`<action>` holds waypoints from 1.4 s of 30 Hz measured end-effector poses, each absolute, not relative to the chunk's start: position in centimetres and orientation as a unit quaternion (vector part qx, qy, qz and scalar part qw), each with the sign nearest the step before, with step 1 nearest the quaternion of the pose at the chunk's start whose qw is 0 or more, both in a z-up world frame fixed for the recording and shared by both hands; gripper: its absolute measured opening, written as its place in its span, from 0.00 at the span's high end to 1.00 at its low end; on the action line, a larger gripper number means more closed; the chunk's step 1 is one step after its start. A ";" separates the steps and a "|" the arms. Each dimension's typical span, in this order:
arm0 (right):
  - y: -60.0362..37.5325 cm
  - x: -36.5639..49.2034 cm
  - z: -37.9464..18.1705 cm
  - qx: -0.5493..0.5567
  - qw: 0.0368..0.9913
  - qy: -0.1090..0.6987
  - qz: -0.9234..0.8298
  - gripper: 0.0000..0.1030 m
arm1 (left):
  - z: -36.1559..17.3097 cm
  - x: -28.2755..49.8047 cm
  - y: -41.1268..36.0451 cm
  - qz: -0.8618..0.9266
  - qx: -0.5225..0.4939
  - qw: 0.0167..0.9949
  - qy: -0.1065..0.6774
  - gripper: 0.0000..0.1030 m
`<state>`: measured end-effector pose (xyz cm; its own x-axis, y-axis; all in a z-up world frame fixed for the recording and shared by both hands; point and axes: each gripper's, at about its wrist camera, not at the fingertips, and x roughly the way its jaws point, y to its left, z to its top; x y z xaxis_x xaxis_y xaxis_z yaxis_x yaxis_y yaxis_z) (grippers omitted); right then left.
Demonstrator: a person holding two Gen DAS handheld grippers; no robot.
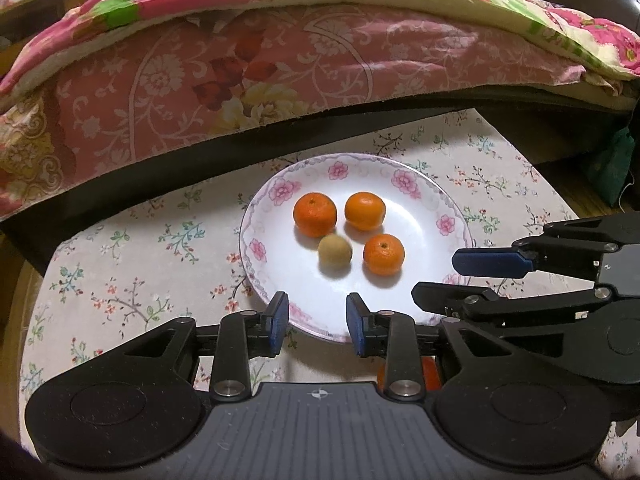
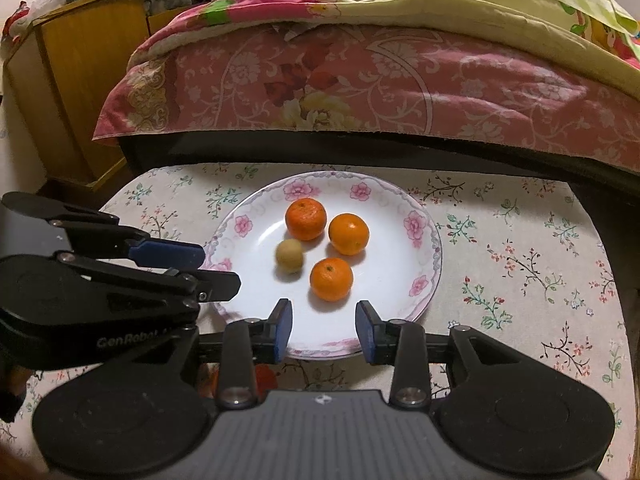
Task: Organize fruits
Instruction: 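Move both open tools back toward the remaining fruit cluster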
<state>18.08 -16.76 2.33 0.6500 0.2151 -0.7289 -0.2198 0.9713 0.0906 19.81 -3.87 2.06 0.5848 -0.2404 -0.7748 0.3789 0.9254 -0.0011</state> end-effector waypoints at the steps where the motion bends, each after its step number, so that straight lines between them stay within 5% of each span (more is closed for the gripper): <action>1: -16.7 18.0 2.3 -0.004 0.907 0.402 0.121 0.72 | 2.1 19.6 -3.8 -0.174 0.082 0.886 0.423 0.61; 24: -13.6 9.4 3.5 0.009 0.890 0.435 0.137 0.72 | 3.4 11.8 -1.3 -0.193 0.113 0.861 0.457 0.61; 29: -12.5 8.1 3.0 0.009 0.884 0.443 0.147 0.72 | 3.2 11.1 0.0 -0.189 0.119 0.858 0.463 0.52; 42: -9.1 8.6 1.0 0.005 0.865 0.463 0.193 0.72 | 3.2 11.2 1.6 -0.191 0.118 0.860 0.458 0.51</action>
<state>8.58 -9.07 0.97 0.4974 0.3386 -0.7987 -0.3288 0.9256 0.1876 11.19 1.56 3.21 0.5079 -0.2213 -0.8325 0.4364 0.8993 0.0272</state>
